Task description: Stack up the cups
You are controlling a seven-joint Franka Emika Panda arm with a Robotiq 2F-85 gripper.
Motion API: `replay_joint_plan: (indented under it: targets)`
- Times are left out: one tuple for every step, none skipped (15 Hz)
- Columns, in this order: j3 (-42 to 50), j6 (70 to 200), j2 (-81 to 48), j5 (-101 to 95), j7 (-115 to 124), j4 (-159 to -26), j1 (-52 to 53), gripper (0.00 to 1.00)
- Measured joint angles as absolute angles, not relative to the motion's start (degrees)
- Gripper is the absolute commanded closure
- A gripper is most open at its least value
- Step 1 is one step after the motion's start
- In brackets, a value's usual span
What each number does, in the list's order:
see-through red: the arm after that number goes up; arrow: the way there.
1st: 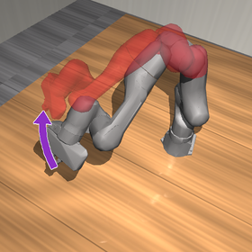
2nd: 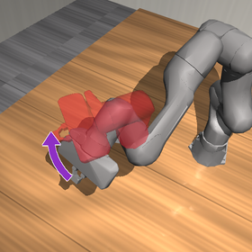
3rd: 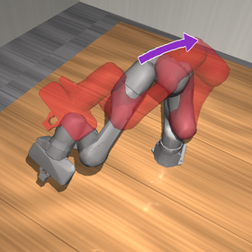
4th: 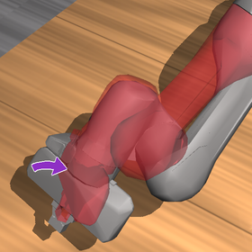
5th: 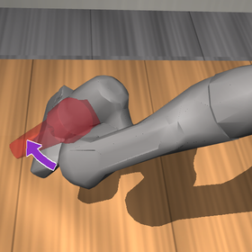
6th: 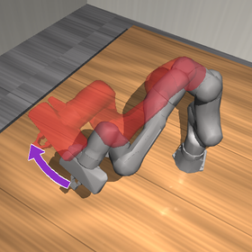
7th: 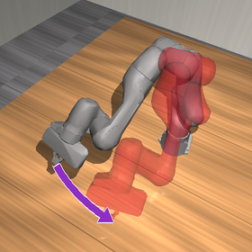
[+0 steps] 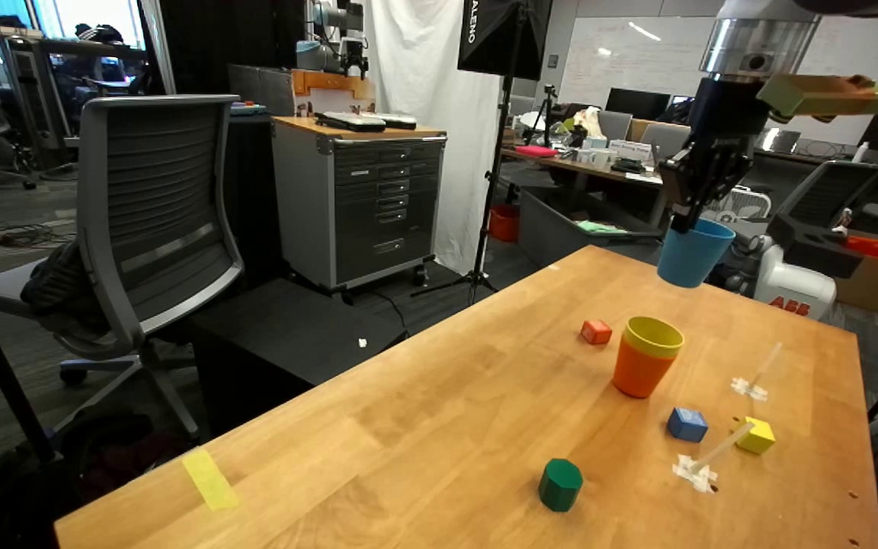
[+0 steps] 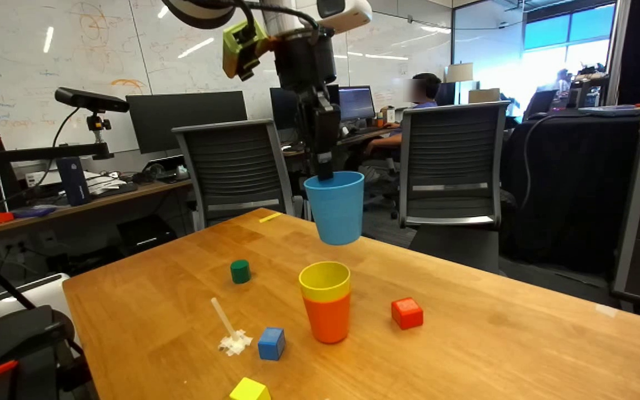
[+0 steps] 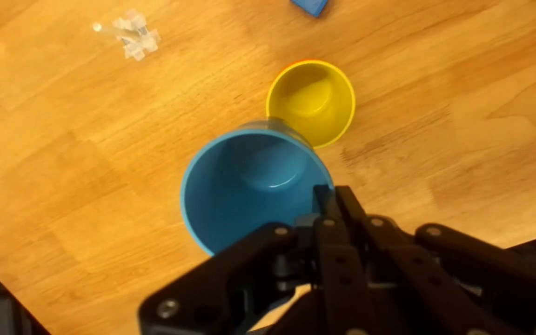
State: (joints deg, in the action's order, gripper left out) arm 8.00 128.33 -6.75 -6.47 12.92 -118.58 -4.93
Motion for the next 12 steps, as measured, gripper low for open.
replay_joint_plan:
  targets:
    - [7.56, 127.15, -6.52, -6.48, 13.2, -118.32, -4.48, 0.99]
    - [7.15, 126.21, -6.52, -6.48, 13.42, -118.02, -4.13, 0.99]
    - [6.84, 125.51, -6.62, -6.49, 13.48, -117.8, -3.82, 0.99]
    - [6.6, 125.13, -6.78, -6.49, 13.48, -117.67, -3.6, 0.99]
    - [6.39, 125.04, -7.02, -6.49, 13.48, -117.59, -3.5, 0.99]
    - [6.25, 125.01, -7.4, -6.49, 13.47, -117.52, -3.45, 0.99]
    - [6.18, 125.0, -7.91, -6.49, 13.44, -117.49, -3.43, 0.99]
    - [6.17, 125.0, -8.57, -6.49, 13.41, -117.44, -3.43, 0.99]
    - [6.17, 125.0, -9.36, -6.49, 13.41, -117.4, -3.44, 0.99]
    - [6.17, 125.01, -10.17, -6.49, 13.41, -117.37, -3.44, 0.99]
    - [6.17, 125.02, -10.99, -6.49, 13.41, -117.34, -3.43, 0.99]
    - [6.17, 125.1, -11.73, -6.49, 13.4, -117.32, -3.43, 0.99]
